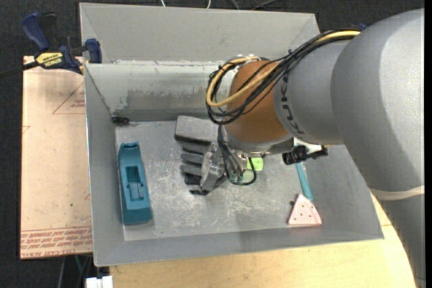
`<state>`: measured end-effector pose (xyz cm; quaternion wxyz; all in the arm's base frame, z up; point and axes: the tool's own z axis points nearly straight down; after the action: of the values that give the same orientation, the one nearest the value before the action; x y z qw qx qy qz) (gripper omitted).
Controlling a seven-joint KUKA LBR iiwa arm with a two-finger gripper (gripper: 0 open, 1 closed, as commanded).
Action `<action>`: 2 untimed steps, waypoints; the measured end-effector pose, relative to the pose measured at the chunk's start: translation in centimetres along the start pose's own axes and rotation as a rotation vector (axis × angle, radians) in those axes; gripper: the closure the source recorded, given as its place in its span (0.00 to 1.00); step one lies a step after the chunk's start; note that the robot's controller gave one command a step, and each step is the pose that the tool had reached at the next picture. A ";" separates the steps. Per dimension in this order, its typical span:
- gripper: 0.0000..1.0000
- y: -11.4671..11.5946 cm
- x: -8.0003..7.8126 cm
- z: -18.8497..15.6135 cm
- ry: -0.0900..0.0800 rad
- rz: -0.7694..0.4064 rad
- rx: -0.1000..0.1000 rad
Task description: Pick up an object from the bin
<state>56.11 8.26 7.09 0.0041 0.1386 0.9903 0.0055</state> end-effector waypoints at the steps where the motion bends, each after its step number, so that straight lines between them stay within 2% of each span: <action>1: 0.00 -0.9 -0.3 0.0 -0.004 -0.094 -0.001; 2: 0.00 -0.9 -0.3 0.0 -0.003 -0.094 -0.001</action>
Offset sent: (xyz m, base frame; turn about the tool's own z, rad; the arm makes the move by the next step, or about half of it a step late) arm 0.0000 0.0000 0.0000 0.0000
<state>56.15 7.30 7.04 0.0061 0.0917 0.9958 0.0056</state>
